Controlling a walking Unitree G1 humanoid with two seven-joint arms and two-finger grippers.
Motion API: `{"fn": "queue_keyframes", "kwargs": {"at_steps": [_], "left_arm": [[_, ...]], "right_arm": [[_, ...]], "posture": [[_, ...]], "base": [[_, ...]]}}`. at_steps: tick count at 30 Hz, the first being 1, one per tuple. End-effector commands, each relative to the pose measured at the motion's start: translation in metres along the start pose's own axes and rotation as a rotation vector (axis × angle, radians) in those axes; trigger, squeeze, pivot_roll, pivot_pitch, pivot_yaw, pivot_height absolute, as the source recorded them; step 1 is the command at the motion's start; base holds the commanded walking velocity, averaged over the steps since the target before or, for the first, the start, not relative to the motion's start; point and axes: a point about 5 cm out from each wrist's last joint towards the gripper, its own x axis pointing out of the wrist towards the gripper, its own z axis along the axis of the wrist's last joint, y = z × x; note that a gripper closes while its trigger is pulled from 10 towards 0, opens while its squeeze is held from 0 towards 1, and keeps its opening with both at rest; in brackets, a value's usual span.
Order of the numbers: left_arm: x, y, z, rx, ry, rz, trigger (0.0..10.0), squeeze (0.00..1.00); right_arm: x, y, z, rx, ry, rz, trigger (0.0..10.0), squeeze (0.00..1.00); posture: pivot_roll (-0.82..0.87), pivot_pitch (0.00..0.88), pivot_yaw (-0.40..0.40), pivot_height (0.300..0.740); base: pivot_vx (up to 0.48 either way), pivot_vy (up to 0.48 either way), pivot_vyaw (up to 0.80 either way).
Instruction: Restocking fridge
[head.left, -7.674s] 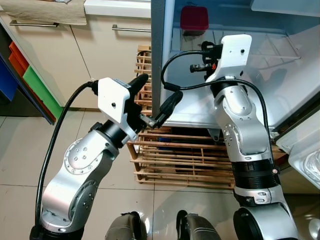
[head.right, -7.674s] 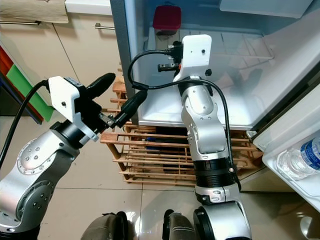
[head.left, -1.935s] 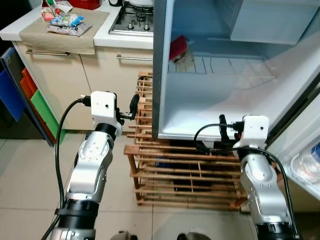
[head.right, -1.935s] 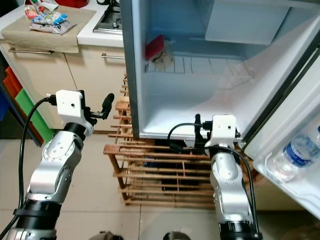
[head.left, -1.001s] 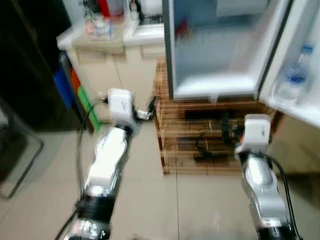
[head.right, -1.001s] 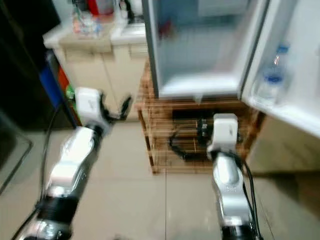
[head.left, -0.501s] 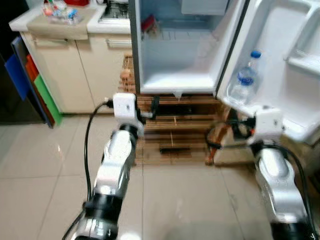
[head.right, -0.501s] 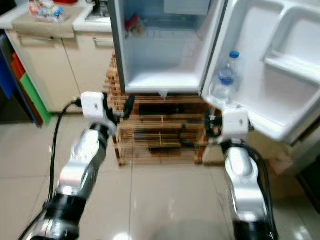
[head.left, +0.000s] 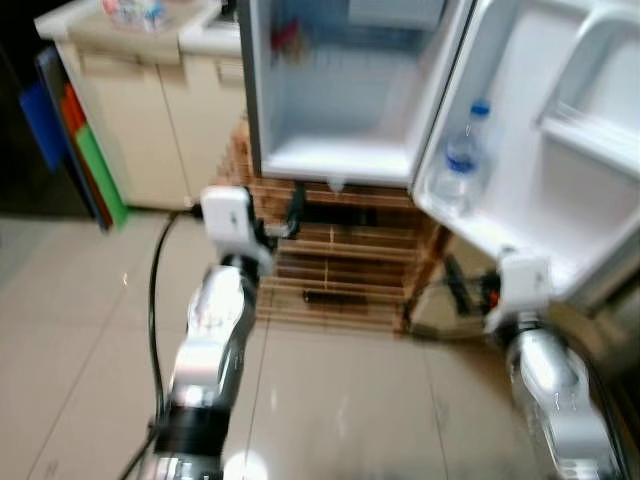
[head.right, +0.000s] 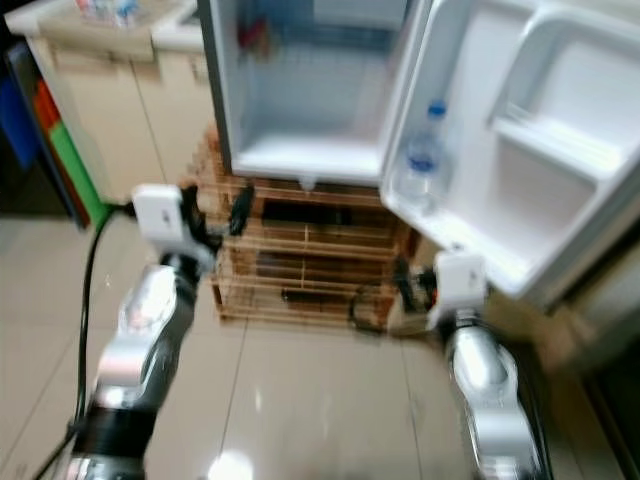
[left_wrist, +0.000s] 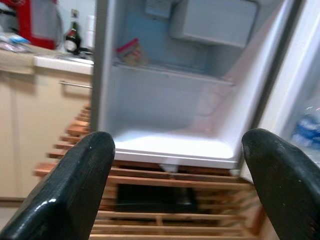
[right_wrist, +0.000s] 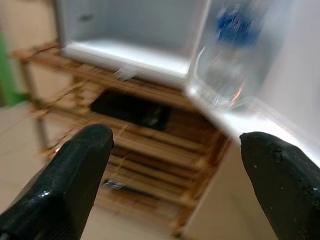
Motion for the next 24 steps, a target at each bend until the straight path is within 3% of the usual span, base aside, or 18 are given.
{"fn": "queue_keyframes", "kwargs": {"at_steps": [1,3,4,5,8,13,16,19,24], "left_arm": [[0.004,-0.007,-0.002,-0.001,0.018,-0.028,10.0,0.00],[0.007,-0.003,-0.008,0.011,0.051,-0.015,10.0,0.00],[0.007,-0.003,-0.008,0.011,0.051,-0.015,10.0,0.00],[0.011,0.003,-0.012,0.037,0.080,0.011,10.0,0.00],[0.014,0.009,-0.014,0.064,0.092,0.032,10.0,0.00],[0.017,0.005,-0.007,0.045,0.052,0.009,10.0,0.00],[0.017,-0.009,-0.003,0.022,0.012,-0.038,10.0,0.00],[0.018,-0.013,-0.005,0.014,0.004,-0.035,10.0,0.00],[0.020,-0.014,-0.006,0.002,0.004,-0.019,10.0,0.00]], "right_arm": [[-0.004,-0.011,-0.003,0.009,0.050,0.018,10.0,0.00],[-0.008,-0.023,-0.020,-0.032,0.164,-0.002,10.0,0.00],[-0.008,-0.023,-0.020,-0.032,0.164,-0.002,10.0,0.00],[-0.005,-0.052,-0.031,-0.107,0.243,-0.214,10.0,0.00],[-0.004,-0.086,-0.035,-0.195,0.300,-0.502,10.0,0.00],[0.006,-0.089,-0.005,-0.216,0.125,-0.587,10.0,0.00],[0.013,-0.093,0.007,-0.212,0.063,-0.676,10.0,0.00],[0.016,-0.103,0.013,-0.233,0.037,-0.780,10.0,0.00],[0.023,-0.112,0.027,-0.284,-0.009,-0.826,10.0,0.00]], "posture": [[-0.18,0.003,0.008,0.740],[-0.19,0.000,0.011,0.740],[-0.19,0.000,0.011,0.740],[-0.19,0.000,0.012,0.740],[-0.19,0.000,0.016,0.740],[-0.18,0.000,0.019,0.740],[-0.17,0.000,0.007,0.740],[-0.17,0.000,0.000,0.740],[-0.17,0.000,0.000,0.740]], "base": [[0.000,0.000,0.00],[0.000,0.000,0.00],[0.000,0.000,0.00],[0.000,0.000,0.00],[0.000,0.000,0.00],[0.000,0.000,0.00],[0.000,0.000,0.00],[0.210,-0.240,0.00],[0.317,-0.358,0.00]]}}
